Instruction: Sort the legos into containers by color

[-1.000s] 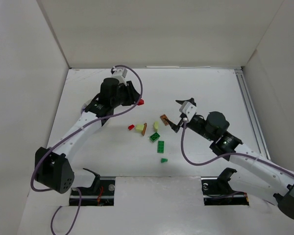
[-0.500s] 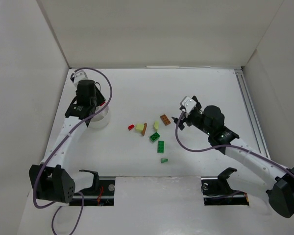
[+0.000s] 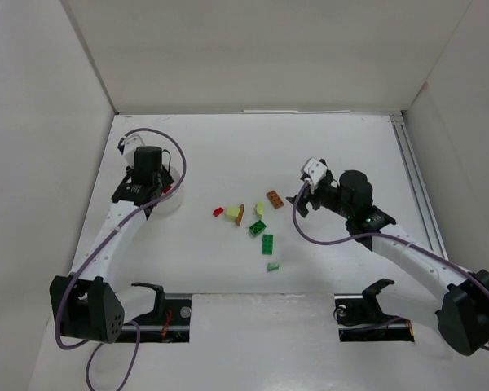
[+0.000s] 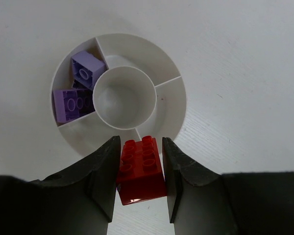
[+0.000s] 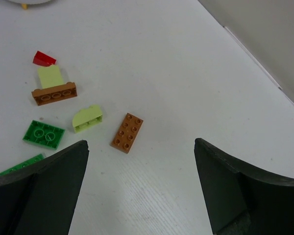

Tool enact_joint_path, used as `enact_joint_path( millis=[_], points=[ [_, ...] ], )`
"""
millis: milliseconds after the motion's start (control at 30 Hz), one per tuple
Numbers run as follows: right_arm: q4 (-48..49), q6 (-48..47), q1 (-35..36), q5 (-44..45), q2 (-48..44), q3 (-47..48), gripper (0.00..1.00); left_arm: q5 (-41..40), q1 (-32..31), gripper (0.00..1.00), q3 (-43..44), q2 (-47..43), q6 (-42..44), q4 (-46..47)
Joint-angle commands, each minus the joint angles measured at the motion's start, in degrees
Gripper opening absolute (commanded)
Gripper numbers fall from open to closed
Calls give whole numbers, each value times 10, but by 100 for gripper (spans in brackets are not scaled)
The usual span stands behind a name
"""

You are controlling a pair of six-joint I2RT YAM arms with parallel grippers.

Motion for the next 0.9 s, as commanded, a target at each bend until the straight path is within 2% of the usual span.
enact_joint_path(
  millis=[0, 200, 600, 867],
  points=[
    [15, 6, -5, -37, 8, 8, 93, -23, -1, 0, -6, -27, -8, 17],
    [15, 6, -11, -37, 2, 8, 93, -50, -1, 0, -17, -27, 10, 30],
    [15, 6, -16, -37, 8, 14, 93, -36, -1, 3, -35, -15, 36, 47],
    [15, 6, -16, -37, 8, 14, 93, -48, -1, 4, -28, 31, 36, 46]
  ],
)
